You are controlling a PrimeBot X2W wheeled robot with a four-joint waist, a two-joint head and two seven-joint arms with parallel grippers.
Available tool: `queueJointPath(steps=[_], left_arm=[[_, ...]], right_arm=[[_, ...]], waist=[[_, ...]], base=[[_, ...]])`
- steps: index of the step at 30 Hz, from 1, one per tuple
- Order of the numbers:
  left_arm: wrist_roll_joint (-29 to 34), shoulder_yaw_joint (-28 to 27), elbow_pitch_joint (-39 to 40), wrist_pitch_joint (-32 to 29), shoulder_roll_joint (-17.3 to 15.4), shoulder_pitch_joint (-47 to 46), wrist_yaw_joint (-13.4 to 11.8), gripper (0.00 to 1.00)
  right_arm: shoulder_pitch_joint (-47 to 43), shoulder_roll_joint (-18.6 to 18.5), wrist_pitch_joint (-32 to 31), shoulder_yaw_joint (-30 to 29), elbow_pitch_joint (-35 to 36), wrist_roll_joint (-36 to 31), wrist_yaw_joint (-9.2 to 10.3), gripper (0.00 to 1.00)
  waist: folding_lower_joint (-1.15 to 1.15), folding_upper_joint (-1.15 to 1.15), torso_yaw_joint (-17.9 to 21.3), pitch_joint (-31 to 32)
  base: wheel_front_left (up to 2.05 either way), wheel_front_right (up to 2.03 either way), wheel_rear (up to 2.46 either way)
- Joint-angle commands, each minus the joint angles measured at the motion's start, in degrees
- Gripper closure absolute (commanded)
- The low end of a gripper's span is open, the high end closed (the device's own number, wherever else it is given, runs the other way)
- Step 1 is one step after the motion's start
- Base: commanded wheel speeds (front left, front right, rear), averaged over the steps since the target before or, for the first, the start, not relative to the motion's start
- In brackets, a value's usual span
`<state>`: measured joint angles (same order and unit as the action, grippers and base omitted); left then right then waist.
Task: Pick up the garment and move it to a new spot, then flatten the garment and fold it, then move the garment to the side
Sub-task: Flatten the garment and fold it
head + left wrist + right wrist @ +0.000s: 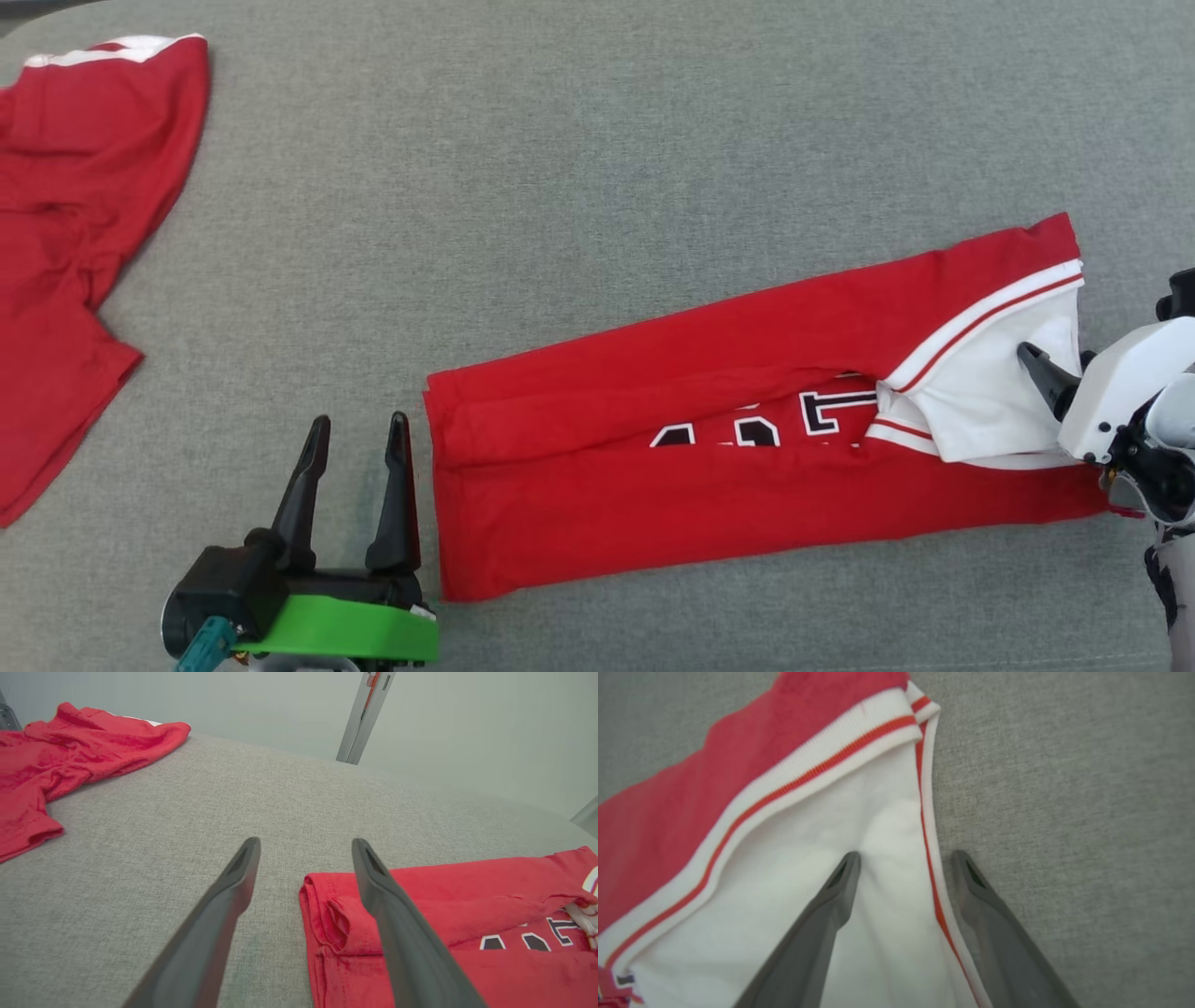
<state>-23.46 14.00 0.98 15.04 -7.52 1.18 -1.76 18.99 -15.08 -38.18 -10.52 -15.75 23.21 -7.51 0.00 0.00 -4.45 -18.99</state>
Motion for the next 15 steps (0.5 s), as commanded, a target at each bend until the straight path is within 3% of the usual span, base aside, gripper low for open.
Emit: queueJointPath(steps=[1,2,4,10,15], left_arm=[[1.33,-1.16,-0.68,0.15,0.71,0.76,1.34,0.00],[2.04,-1.97,-1.43,0.15,1.50,1.14,2.48,0.00],[3.48,-3.85,-2.36,0.16,2.59,1.59,4.03,0.00],[6.04,-7.49,-4.46,0.16,4.30,3.89,6.77,0.00],[6.10,-7.59,-5.59,0.16,4.53,5.35,7.87,0.00]], right_arm=[[0.07,1.31,-1.26,-0.08,-2.36,1.14,0.03,0.00],[0.02,1.86,-2.12,0.14,-3.59,2.43,0.00,0.00],[-0.03,2.07,-1.98,0.69,-4.24,4.87,0.00,1.00],[0.71,-2.16,1.76,-2.51,-4.72,9.03,0.08,1.00],[-1.40,-8.39,4.05,-13.25,-6.69,7.81,0.07,1.00]], waist=[[0.00,0.00,-1.51,0.19],[0.00,0.00,-1.90,0.50],[0.00,0.00,-2.35,1.14],[0.00,0.00,-1.31,4.54],[0.00,0.00,-1.55,7.69]], base=[[0.00,0.00,0.00],[0.00,0.00,0.00],[0.00,0.00,0.00],[0.00,0.00,0.00],[0.00,0.00,0.00]])
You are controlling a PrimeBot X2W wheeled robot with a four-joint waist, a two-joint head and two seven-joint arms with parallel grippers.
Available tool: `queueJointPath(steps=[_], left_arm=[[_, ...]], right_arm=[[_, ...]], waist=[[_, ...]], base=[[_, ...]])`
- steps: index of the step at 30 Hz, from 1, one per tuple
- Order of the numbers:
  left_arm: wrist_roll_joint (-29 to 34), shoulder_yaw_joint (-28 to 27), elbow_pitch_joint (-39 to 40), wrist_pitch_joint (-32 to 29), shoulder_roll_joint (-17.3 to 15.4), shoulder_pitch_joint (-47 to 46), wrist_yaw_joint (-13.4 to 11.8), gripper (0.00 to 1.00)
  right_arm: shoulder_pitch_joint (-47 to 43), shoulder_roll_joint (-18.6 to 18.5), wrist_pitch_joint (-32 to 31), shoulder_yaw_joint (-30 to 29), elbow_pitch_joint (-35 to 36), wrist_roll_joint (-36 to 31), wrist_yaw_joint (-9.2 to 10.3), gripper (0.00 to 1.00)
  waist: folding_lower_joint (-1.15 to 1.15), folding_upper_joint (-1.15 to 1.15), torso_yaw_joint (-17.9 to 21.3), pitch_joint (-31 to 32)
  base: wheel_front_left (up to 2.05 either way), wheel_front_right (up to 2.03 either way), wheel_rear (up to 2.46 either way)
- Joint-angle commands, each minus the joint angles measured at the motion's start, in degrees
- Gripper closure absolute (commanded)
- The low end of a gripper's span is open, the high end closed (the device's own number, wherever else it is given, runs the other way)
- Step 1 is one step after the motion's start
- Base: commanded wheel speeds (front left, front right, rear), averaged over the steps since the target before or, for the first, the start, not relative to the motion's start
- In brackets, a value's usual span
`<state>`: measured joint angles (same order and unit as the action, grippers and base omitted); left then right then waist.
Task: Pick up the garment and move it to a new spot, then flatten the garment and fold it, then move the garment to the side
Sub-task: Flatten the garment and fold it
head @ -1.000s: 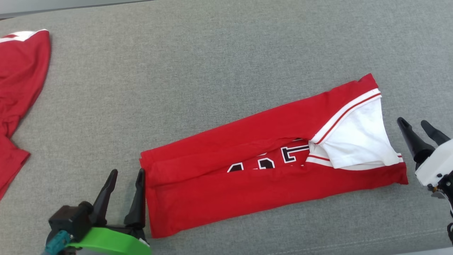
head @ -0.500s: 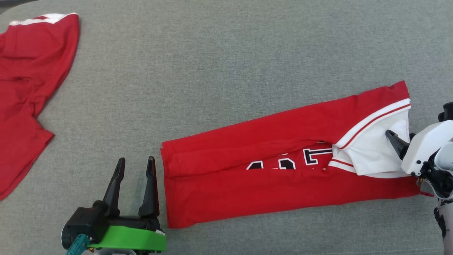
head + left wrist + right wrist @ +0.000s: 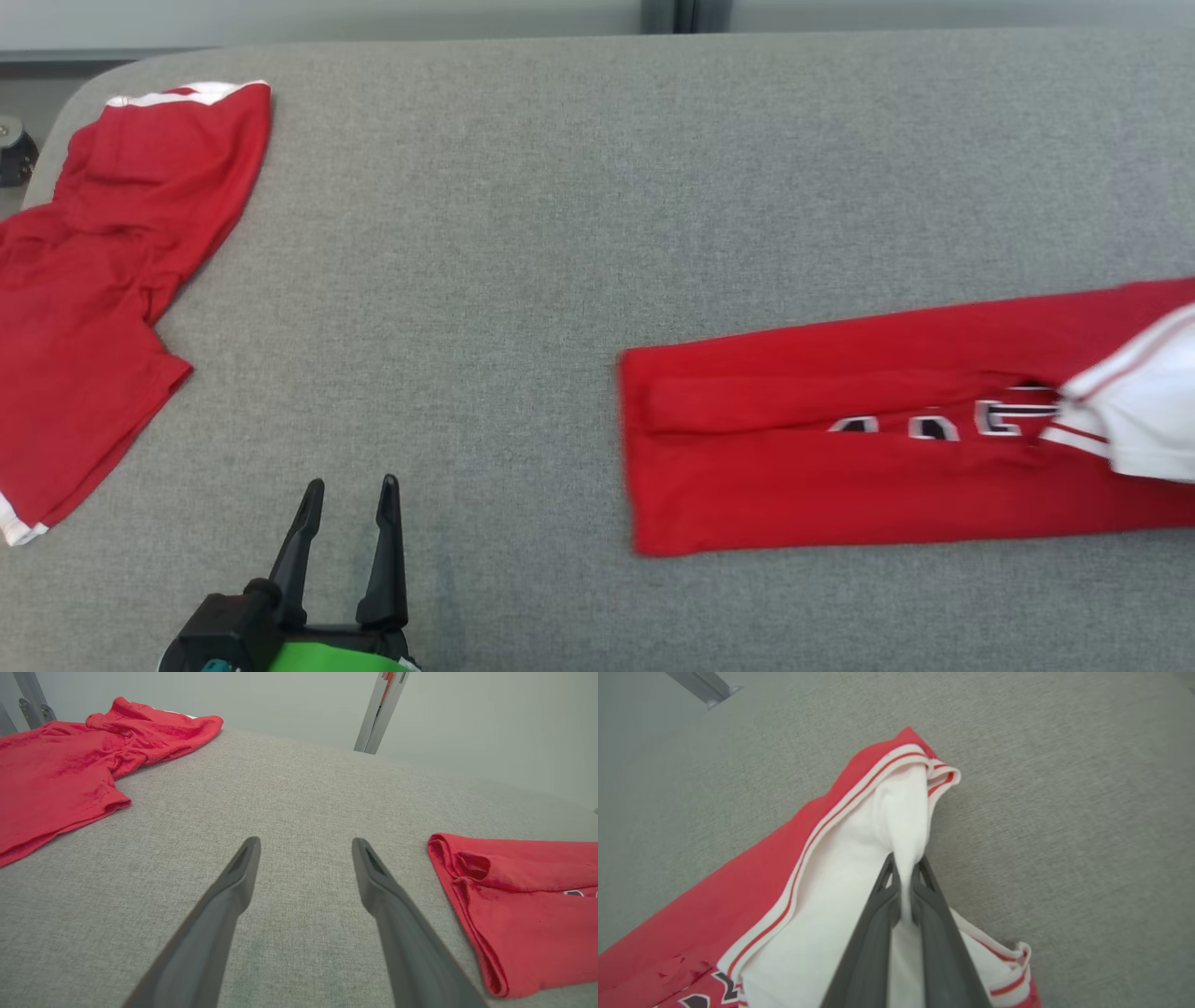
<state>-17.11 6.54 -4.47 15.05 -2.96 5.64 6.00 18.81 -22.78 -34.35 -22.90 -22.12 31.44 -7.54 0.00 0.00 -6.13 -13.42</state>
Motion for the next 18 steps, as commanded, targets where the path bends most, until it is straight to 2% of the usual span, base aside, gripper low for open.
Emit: queueJointPath(steps=[1,5,8,12,18], left_arm=[[-0.67,-0.09,-0.09,0.15,-0.01,1.11,0.16,0.00],[-1.66,-0.29,-0.26,0.15,-0.01,1.87,0.10,0.00],[-1.63,-0.36,-0.49,0.15,0.01,2.61,0.20,0.00],[-1.56,-0.62,-0.57,0.15,0.01,3.56,-0.08,0.00],[-1.79,-0.34,-0.43,0.15,0.01,4.13,-0.68,0.00]], right_arm=[[-1.63,-1.71,0.30,-3.07,-0.71,-0.92,0.10,1.00],[-2.55,-4.14,-0.61,-10.84,0.28,-2.82,0.06,1.00],[-2.43,-3.82,-1.86,-11.77,2.95,-3.08,0.06,1.00],[-2.88,-0.24,-4.36,-6.51,9.24,-1.24,0.06,1.00],[-6.94,6.15,-7.69,7.51,19.27,1.88,0.06,1.00]], waist=[[0.00,0.00,0.07,2.52],[0.00,0.00,0.39,3.62],[0.00,0.00,0.84,4.33],[0.00,0.00,1.53,5.30],[0.00,0.00,2.02,6.57]], base=[[0.00,0.00,0.00],[0.00,0.00,0.00],[0.00,0.00,0.00],[0.00,0.00,0.00],[0.00,0.00,0.00]])
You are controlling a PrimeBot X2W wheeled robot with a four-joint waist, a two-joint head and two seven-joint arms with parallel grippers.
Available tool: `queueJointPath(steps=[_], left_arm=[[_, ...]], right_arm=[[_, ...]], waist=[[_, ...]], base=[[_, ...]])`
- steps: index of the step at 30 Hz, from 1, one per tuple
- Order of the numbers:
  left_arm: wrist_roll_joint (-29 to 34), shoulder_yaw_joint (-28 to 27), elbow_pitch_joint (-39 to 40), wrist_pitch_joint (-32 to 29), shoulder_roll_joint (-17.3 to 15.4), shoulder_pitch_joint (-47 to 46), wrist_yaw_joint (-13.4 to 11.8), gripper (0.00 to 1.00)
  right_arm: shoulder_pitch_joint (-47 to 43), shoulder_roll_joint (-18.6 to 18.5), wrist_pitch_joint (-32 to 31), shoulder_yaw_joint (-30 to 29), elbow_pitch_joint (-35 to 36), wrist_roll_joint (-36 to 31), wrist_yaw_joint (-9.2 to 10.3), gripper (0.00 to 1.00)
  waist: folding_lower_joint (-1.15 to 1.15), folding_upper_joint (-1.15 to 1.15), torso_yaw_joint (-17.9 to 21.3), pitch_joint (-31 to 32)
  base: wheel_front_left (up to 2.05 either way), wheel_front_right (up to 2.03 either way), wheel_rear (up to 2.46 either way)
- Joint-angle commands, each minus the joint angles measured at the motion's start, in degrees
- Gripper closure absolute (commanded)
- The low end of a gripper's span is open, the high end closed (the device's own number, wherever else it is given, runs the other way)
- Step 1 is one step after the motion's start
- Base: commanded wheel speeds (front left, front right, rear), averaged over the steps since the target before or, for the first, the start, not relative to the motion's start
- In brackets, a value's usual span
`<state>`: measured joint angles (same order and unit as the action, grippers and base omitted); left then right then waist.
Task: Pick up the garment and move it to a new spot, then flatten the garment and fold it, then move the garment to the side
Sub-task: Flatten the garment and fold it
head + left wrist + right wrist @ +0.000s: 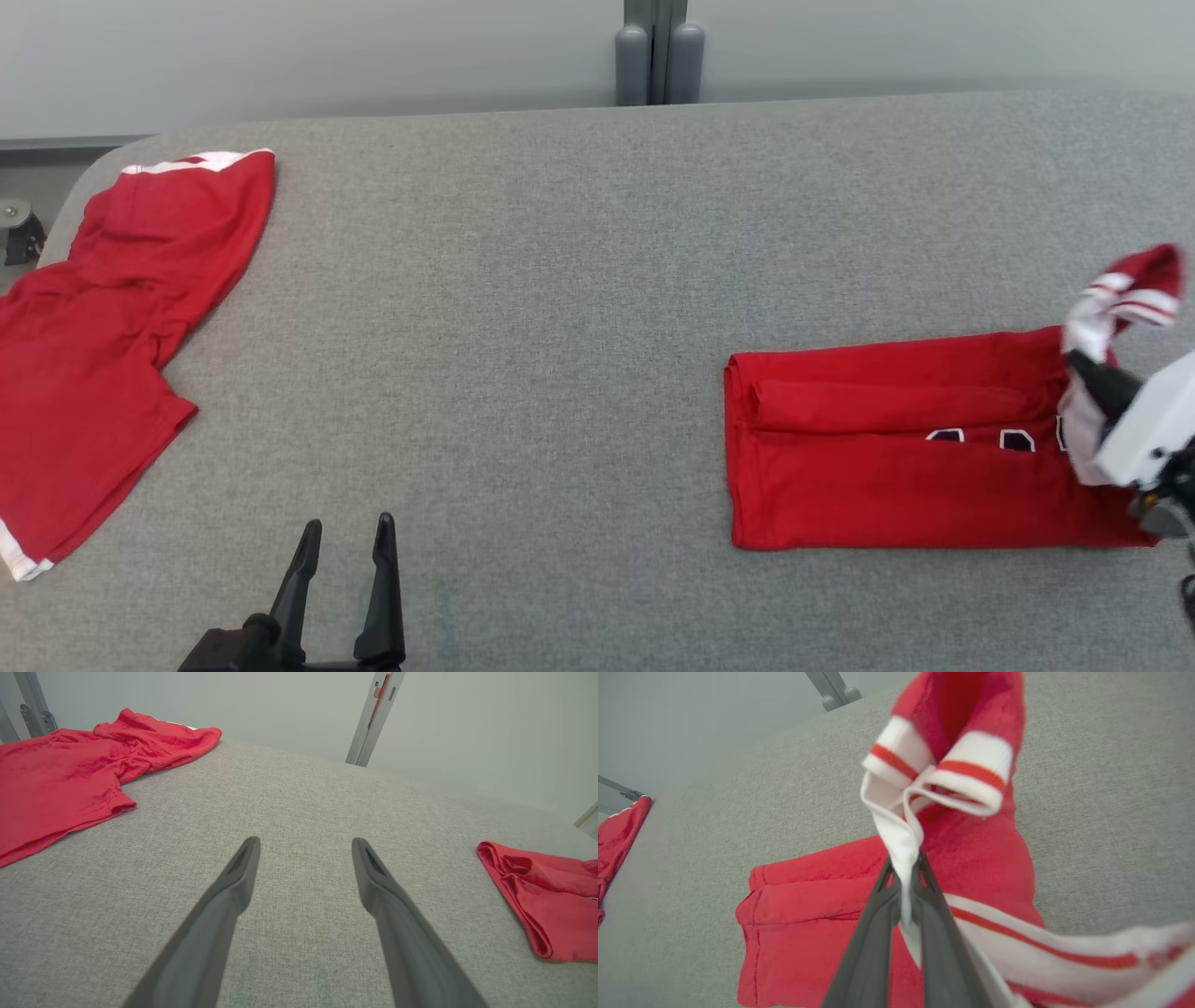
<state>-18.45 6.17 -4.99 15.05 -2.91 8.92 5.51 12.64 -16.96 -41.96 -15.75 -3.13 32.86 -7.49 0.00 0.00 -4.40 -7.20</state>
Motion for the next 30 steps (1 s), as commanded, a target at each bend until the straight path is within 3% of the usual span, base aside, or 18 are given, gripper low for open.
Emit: queueJointPath(steps=[1,5,11,24,25,26,27,30], left_arm=[[-0.50,0.07,0.20,0.15,-0.06,0.97,-0.38,0.00],[0.35,0.49,0.13,0.15,-0.05,1.11,-0.23,0.00],[1.97,0.66,-0.56,0.15,-0.06,0.80,-0.20,0.00],[2.82,1.59,-1.19,0.16,-0.06,1.88,-0.01,0.00],[2.80,1.66,-1.18,0.16,-0.06,1.89,-0.05,0.00],[2.74,1.72,-1.19,0.16,-0.06,1.86,-0.09,0.00],[2.71,1.80,-1.26,0.16,-0.06,1.78,-0.12,0.00],[2.84,1.99,-1.48,0.16,-0.06,1.65,-0.11,0.00]], right_arm=[[-1.22,1.20,-0.22,2.40,1.23,0.55,0.00,1.00],[-1.93,6.15,1.40,10.58,2.49,-0.55,-0.01,1.00],[-0.72,11.27,7.84,17.77,-2.96,-3.00,-0.01,1.00],[3.38,13.97,21.91,22.17,-15.98,-4.77,-0.01,1.00],[3.71,14.01,22.83,23.07,-16.51,-3.73,-0.01,0.95],[3.97,14.03,23.67,24.08,-16.71,-2.83,-0.01,0.52],[4.23,14.08,24.74,25.18,-17.02,-1.85,-0.01,0.00],[4.52,14.04,28.93,28.75,-16.33,3.25,-0.01,0.00]], waist=[[0.00,0.00,0.44,0.43],[0.00,0.00,1.25,0.54],[0.00,0.00,1.51,0.80],[0.00,0.00,1.11,1.65],[0.00,0.00,1.10,1.66],[0.00,0.00,1.08,1.67],[0.00,0.00,1.06,1.69],[0.00,0.00,1.01,2.05]], base=[[0.00,0.00,0.00],[0.00,0.00,0.00],[0.00,0.00,0.00],[0.00,0.00,0.00],[0.00,0.00,0.00],[0.00,0.00,0.00],[0.00,0.00,0.00],[0.00,0.00,0.00]])
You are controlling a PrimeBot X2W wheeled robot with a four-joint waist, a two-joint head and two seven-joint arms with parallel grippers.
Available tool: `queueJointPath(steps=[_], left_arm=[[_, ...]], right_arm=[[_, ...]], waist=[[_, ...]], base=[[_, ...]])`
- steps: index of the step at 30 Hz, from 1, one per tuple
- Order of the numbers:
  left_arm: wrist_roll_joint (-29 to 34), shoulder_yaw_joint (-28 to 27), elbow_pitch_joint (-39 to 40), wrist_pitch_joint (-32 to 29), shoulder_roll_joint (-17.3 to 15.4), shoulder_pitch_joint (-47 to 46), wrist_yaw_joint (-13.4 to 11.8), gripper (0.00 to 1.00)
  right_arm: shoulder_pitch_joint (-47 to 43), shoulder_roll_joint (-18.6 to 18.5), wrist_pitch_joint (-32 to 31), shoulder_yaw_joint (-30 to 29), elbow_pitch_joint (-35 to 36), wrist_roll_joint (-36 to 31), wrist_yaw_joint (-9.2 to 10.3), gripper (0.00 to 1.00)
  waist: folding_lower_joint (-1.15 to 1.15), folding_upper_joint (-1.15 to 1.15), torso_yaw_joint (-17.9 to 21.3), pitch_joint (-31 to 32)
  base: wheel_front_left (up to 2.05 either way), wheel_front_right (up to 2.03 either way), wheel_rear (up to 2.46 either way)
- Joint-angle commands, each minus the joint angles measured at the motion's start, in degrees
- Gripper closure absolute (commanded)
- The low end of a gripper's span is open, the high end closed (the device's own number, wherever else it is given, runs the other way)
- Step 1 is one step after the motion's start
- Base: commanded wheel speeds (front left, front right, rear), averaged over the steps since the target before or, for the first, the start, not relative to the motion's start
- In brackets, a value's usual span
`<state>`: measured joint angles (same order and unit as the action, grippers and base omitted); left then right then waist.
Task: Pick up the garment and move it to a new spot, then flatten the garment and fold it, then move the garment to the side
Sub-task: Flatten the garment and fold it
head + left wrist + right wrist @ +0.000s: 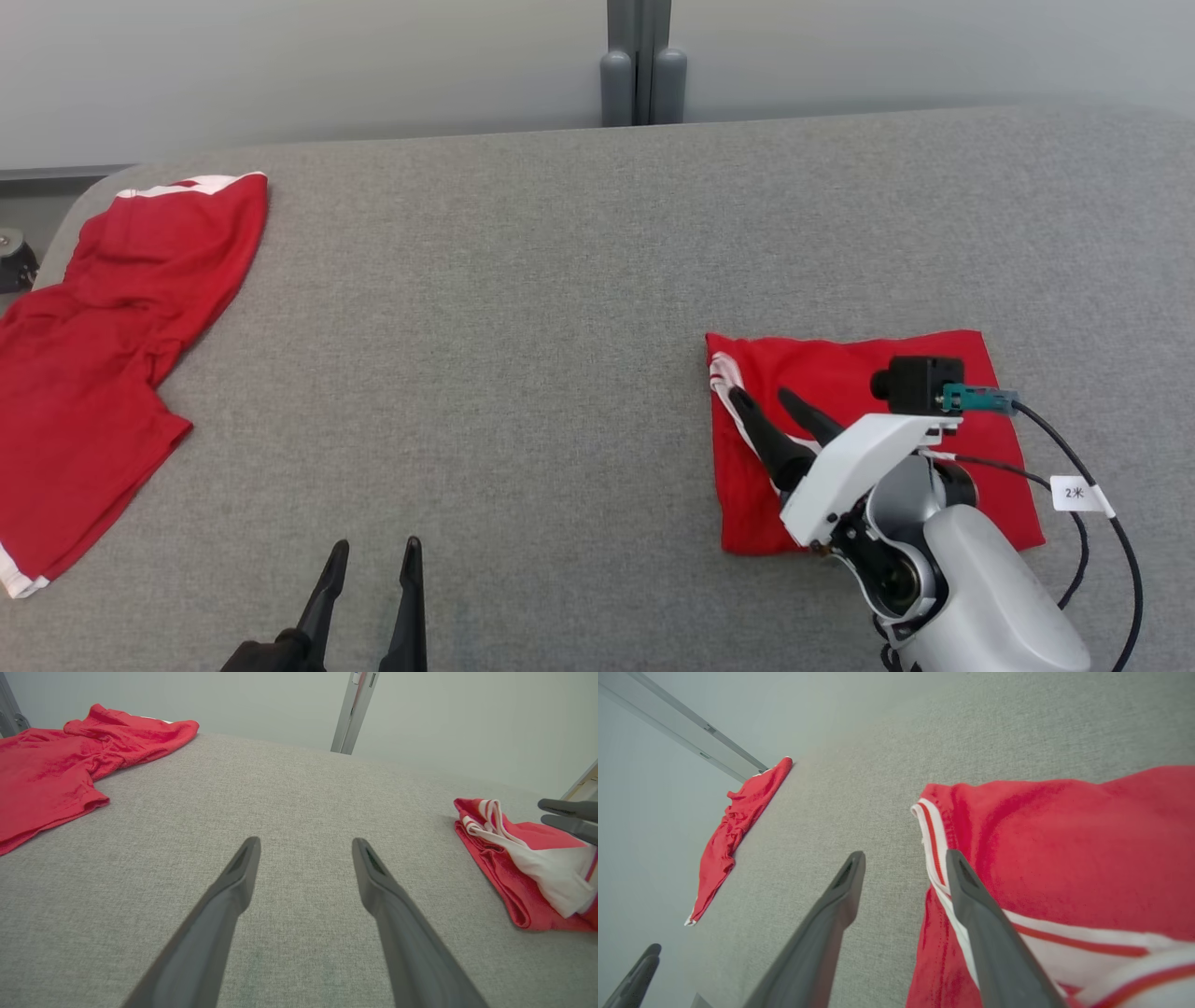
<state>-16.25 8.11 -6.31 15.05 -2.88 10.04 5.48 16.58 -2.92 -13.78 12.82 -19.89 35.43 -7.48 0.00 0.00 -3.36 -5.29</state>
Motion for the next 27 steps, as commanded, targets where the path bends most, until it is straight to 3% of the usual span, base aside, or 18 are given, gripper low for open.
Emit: queueJointPath(steps=[1,5,10,13,20,27], left_arm=[[0.74,0.08,-0.20,0.16,-0.08,0.56,-0.05,0.00],[0.85,-0.10,-0.17,0.16,-0.08,1.28,-0.05,0.00],[1.46,-0.65,0.50,0.16,-0.08,1.62,-0.08,0.00],[2.18,-1.34,1.19,0.16,-0.08,2.05,0.17,0.00],[3.01,-2.72,2.01,0.16,-0.08,3.06,0.51,0.00],[4.00,-3.59,1.13,0.16,-0.08,4.26,1.20,0.00]], right_arm=[[0.57,-0.04,2.69,1.23,1.31,2.36,-0.02,0.00],[-1.27,-0.05,12.13,4.74,3.92,3.08,-0.01,0.00],[-5.13,-1.78,22.47,3.94,5.17,-6.24,-0.01,0.00],[-8.76,-3.13,27.19,0.18,5.23,-11.13,-0.01,0.00],[-16.78,-5.09,28.97,-9.29,11.24,-22.98,-0.02,0.00],[-24.43,-4.83,28.97,-14.49,14.20,-26.90,0.02,0.00]], waist=[[0.00,0.00,-0.04,0.28],[0.00,0.00,0.13,1.28],[0.00,0.00,0.25,2.74],[0.00,0.00,0.08,3.83],[0.00,0.00,-0.67,5.52],[0.00,0.00,-1.84,7.07]], base=[[0.00,0.00,0.00],[0.00,0.00,0.00],[0.00,0.00,0.00],[0.00,0.00,0.00],[0.00,0.00,0.00],[0.00,0.00,0.00]])
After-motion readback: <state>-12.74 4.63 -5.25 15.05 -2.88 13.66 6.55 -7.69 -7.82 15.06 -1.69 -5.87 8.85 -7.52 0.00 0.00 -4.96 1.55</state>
